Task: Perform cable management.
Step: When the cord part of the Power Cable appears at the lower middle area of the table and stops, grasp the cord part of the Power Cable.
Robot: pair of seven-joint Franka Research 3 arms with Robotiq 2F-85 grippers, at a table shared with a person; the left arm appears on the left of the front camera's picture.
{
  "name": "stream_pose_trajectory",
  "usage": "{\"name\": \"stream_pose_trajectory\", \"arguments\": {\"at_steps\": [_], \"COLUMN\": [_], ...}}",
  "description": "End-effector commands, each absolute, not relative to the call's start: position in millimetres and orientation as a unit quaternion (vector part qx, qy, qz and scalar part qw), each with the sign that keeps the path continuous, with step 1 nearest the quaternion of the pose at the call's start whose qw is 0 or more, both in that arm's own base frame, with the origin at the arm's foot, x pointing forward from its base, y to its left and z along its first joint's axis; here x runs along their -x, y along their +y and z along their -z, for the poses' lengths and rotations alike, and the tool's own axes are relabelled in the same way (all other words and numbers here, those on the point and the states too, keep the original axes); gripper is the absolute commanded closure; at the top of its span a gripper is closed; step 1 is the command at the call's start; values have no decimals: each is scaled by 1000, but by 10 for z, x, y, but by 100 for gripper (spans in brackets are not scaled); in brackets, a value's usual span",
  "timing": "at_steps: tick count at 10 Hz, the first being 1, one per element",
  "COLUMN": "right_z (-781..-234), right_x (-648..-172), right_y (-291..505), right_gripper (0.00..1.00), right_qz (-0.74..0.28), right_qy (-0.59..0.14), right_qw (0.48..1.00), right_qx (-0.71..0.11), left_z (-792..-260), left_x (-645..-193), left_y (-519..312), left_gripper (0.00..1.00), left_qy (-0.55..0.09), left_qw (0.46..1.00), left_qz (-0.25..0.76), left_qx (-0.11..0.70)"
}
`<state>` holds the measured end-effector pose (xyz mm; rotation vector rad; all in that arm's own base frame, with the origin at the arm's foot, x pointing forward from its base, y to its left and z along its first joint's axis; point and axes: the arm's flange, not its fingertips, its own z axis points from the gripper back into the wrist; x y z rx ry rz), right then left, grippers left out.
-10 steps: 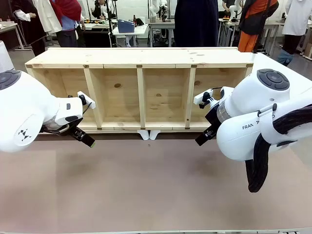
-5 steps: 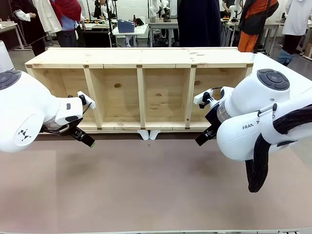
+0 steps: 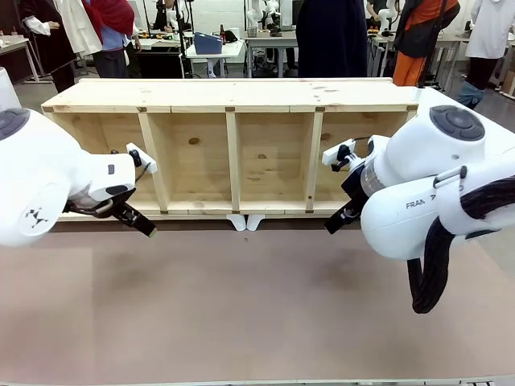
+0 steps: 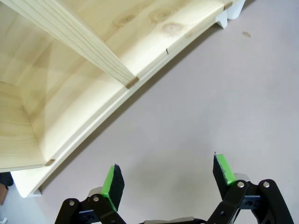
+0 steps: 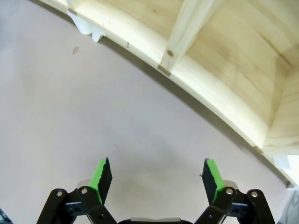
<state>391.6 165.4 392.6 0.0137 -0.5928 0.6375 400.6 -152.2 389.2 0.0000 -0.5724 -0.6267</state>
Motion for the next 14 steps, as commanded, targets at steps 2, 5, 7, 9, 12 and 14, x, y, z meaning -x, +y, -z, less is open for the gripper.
{"name": "stream_pose_trajectory", "arguments": {"at_steps": [2, 5, 7, 9, 12, 14], "right_z": [-4280, -4799, -5097, -5272, -5311, -5210], "right_x": [-3298, -2824, -2505, -2237, -2016, -2029], "right_y": [1504, 1341, 1154, 1048, 922, 876], "right_gripper": [0, 0, 0, 0, 0, 0], "right_qz": [-278, -243, -210, -191, -168, -140], "right_qy": [-304, -343, -373, -399, -409, -376], "right_qw": [911, 906, 901, 893, 894, 915], "right_qx": [22, 56, 69, 80, 76, 54], "left_z": [-4242, -4611, -4811, -4937, -4945, -4849], "left_x": [-3253, -2672, -2307, -1998, -1738, -1811], "left_y": [-1394, -1238, -1062, -909, -574, -450], "left_gripper": [0, 0, 0, 0, 0, 0], "left_qy": [-306, -341, -373, -399, -404, -347], "left_qw": [904, 897, 890, 884, 884, 912], "left_qz": [296, 274, 246, 221, 219, 207], "left_qx": [-29, -67, -86, -100, -86, -64]}}
